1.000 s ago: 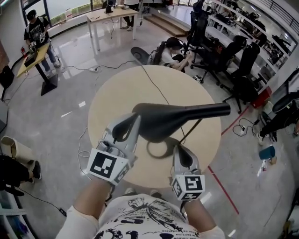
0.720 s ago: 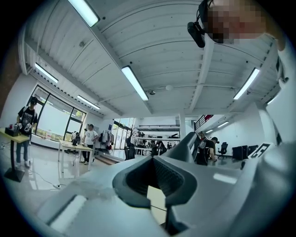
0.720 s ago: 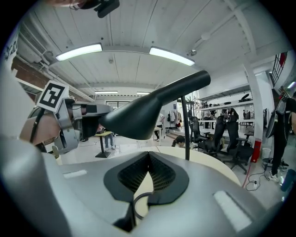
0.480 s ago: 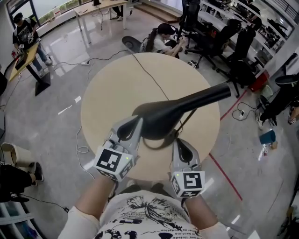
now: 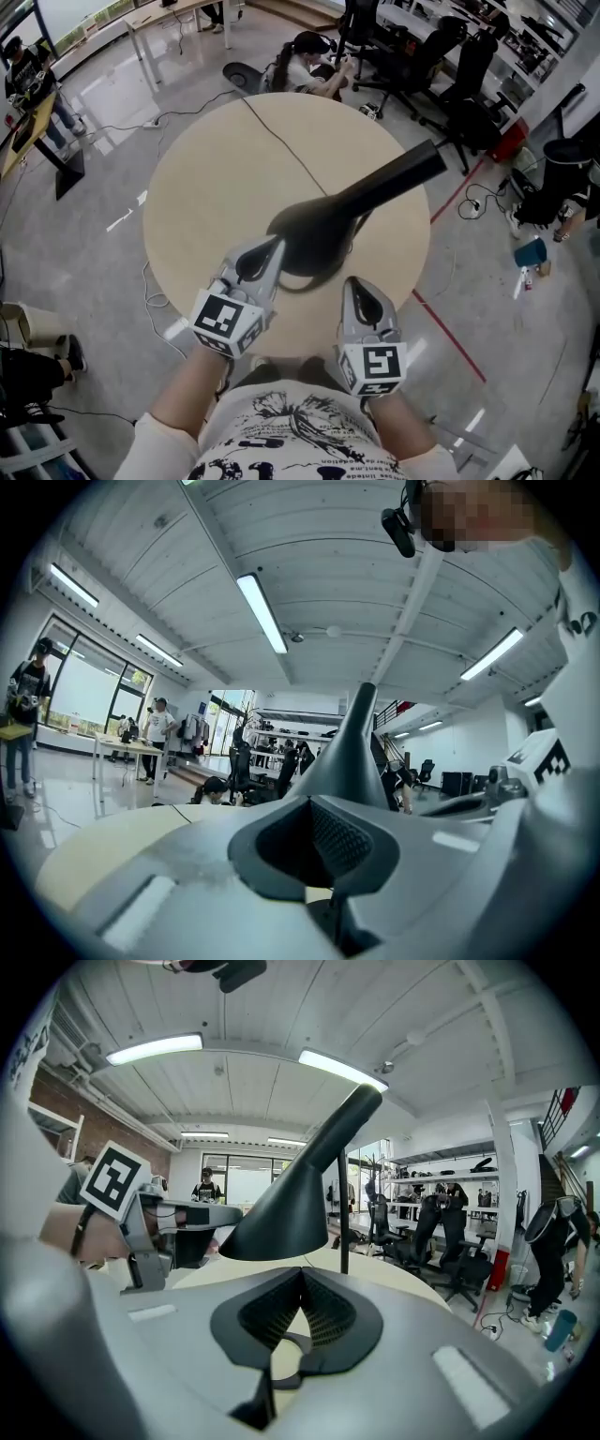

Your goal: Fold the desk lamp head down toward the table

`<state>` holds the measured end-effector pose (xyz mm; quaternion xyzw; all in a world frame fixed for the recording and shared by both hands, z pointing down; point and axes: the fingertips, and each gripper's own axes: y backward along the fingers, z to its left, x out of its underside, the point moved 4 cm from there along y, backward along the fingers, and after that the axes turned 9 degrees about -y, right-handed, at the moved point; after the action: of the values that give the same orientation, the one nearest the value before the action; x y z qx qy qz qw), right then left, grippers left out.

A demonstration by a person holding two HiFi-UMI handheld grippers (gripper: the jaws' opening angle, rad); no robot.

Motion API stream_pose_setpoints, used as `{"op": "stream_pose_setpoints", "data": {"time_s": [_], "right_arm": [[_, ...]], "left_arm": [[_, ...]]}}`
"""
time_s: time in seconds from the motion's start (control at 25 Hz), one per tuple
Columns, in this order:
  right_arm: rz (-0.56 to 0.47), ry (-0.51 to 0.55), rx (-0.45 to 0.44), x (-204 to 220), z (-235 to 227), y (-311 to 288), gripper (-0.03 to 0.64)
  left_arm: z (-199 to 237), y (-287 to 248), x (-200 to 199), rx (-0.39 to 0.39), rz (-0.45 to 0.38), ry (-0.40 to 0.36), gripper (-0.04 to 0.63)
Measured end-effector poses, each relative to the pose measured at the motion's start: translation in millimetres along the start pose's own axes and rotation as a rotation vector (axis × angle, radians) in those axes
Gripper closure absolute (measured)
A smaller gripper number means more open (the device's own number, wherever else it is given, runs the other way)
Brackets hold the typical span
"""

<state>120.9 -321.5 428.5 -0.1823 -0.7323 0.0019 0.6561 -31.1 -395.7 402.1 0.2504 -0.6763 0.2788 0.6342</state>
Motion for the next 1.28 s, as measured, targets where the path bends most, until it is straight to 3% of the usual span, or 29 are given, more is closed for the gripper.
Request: {"op": "stream_pose_setpoints", "data": {"time_s": [0.32, 0.72, 0.84, 0.96, 1.12, 1.28], "right_arm": [[0.003, 0.003, 0.03, 2.7, -7.0, 7.8, 0.607], [-0.048, 0.022, 0.049, -3.0, 6.3, 19.1, 0.607], [-0.07, 0.024, 0.053, -3.0, 16.4, 29.0, 0.607], [-0.072, -0.007, 0.073, 0.2, 30.0, 41.9, 0.607], [-0.062, -0.082, 0.112, 17.0, 34.5, 59.6, 0.607], [-0.058, -0.092, 0.105, 35.7, 43.3, 76.7, 0.607]], "left_arm": [[-1.9, -2.0, 7.6, 0.006, -0.047, 0.086, 0.591], [-10.8, 30.6, -5.2, -0.016, -0.078, 0.015, 0.589], [-20.6, 49.1, -3.7, -0.016, -0.052, 0.0, 0.589], [-29.2, 68.8, 0.5, -0.002, -0.007, 0.017, 0.589], [-52.9, 83.1, 12.6, 0.054, -0.014, 0.072, 0.589], [-67.1, 99.6, 31.1, 0.064, 0.031, 0.066, 0.589]]}}
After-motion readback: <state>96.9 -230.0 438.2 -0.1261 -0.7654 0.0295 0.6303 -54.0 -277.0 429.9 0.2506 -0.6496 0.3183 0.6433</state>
